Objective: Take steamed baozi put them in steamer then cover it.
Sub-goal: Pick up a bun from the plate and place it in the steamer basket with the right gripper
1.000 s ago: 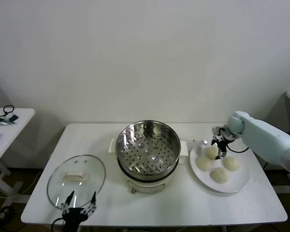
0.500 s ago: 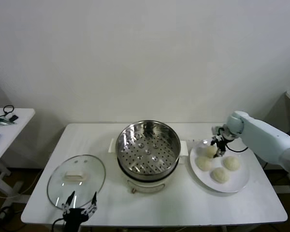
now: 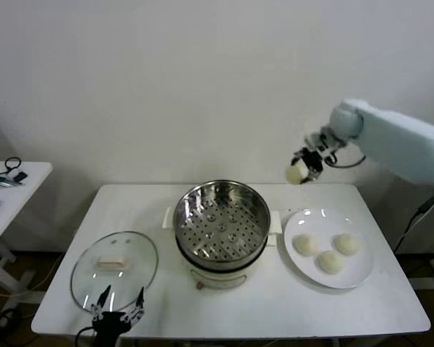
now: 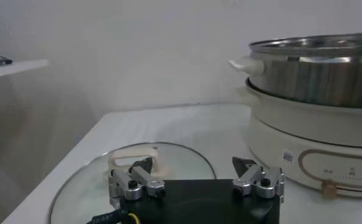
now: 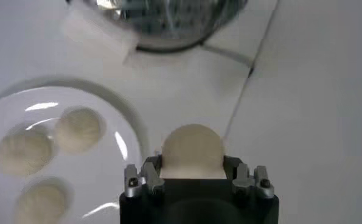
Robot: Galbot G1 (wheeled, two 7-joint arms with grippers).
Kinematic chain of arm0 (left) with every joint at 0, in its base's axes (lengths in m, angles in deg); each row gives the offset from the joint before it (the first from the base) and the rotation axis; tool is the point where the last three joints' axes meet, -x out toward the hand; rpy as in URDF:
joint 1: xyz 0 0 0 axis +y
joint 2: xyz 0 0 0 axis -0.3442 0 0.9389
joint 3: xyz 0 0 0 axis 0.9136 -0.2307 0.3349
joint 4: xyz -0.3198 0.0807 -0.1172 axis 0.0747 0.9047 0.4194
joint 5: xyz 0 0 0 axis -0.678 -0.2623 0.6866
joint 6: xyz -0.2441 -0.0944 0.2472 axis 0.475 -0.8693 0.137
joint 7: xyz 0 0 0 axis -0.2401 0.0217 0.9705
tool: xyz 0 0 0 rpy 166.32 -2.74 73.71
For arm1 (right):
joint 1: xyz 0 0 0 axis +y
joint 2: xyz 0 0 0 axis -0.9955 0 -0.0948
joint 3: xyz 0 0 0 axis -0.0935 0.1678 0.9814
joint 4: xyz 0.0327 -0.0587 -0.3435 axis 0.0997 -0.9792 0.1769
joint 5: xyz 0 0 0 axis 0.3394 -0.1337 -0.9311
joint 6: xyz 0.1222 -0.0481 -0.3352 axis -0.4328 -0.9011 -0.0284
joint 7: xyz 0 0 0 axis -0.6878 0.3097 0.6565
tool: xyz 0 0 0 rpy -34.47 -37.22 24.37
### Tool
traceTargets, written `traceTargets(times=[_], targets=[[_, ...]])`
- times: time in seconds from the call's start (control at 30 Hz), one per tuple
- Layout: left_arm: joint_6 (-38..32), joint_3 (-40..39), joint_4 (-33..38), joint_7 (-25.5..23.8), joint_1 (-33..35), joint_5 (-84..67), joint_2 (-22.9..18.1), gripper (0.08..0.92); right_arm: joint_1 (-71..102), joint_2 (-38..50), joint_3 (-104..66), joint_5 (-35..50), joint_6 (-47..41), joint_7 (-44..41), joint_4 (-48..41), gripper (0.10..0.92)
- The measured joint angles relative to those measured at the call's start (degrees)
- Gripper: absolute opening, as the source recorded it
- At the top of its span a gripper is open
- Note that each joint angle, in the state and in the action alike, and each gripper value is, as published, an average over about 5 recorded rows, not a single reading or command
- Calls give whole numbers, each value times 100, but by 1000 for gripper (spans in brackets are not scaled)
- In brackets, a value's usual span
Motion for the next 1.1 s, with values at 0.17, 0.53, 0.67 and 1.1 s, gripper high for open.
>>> traceTargets(times=[0.17,0.53,0.67,1.1], targets=[[-4,5,66,41,51,5,-7,823,-298,-345,161,-275,526,145,732,662],[-6,12,169,91,115,25,-64,823,397,-1035,42,-1759,1499,661,643,662],[-7,14,173,98,117,26,-66,823,760,-1272,-106,-2223,1726,813,330,662],[-30,21,90,119,59,30,-70,823,1600,-1801,-377,-3058,2165,980,-644,662]])
